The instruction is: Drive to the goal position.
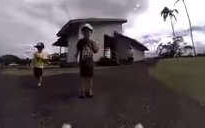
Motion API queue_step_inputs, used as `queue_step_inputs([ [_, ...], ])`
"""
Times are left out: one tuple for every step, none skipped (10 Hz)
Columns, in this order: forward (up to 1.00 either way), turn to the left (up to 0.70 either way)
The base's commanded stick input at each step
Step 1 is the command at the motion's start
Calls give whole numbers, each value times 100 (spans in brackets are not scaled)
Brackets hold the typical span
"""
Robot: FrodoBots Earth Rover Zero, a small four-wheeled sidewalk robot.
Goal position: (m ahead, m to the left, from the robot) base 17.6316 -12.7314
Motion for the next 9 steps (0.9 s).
queue_step_inputs([
  [0, 0],
  [0, 0],
  [0, 0],
  [0, 0],
  [0, 0],
  [0, 0],
  [0, 0],
  [41, 0],
  [70, 0],
])
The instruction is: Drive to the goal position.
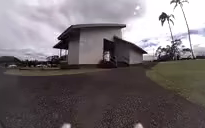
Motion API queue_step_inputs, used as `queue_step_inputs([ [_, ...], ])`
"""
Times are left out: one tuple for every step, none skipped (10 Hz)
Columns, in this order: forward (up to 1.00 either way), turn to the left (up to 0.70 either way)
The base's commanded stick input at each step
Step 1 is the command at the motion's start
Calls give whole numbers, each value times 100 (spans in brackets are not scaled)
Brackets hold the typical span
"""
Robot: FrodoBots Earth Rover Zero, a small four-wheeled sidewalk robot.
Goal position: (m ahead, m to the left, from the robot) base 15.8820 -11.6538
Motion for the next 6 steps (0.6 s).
queue_step_inputs([
  [70, 0],
  [70, 0],
  [70, 0],
  [70, 0],
  [70, 0],
  [70, 0],
])
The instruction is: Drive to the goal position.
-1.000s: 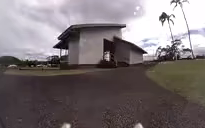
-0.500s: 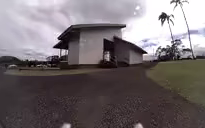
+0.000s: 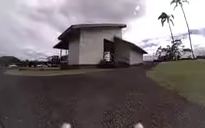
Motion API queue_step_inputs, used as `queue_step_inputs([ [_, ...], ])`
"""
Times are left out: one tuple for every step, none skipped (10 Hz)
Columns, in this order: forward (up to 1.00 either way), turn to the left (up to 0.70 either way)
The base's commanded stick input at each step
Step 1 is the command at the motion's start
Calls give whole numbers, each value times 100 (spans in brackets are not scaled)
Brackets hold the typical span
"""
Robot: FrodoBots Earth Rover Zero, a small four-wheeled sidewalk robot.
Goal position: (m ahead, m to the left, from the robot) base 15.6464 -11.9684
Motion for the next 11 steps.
queue_step_inputs([
  [70, 1],
  [70, 4],
  [70, 10],
  [70, 11],
  [70, 10],
  [70, 7],
  [70, 0],
  [70, 4],
  [70, 1],
  [70, -21],
  [70, -33],
])
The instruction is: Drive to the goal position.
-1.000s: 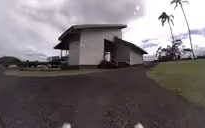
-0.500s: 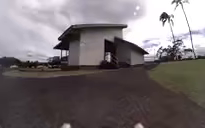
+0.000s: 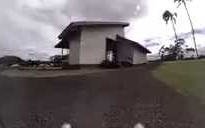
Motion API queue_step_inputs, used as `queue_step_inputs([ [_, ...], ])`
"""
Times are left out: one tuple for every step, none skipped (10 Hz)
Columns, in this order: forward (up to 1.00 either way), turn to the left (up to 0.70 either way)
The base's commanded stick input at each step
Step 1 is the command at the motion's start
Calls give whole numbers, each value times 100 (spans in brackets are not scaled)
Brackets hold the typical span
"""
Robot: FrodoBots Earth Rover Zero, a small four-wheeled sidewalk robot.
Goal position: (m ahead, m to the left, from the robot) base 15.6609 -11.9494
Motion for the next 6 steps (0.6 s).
queue_step_inputs([
  [70, -35],
  [70, -35],
  [70, -35],
  [70, -35],
  [70, -17],
  [70, 1],
])
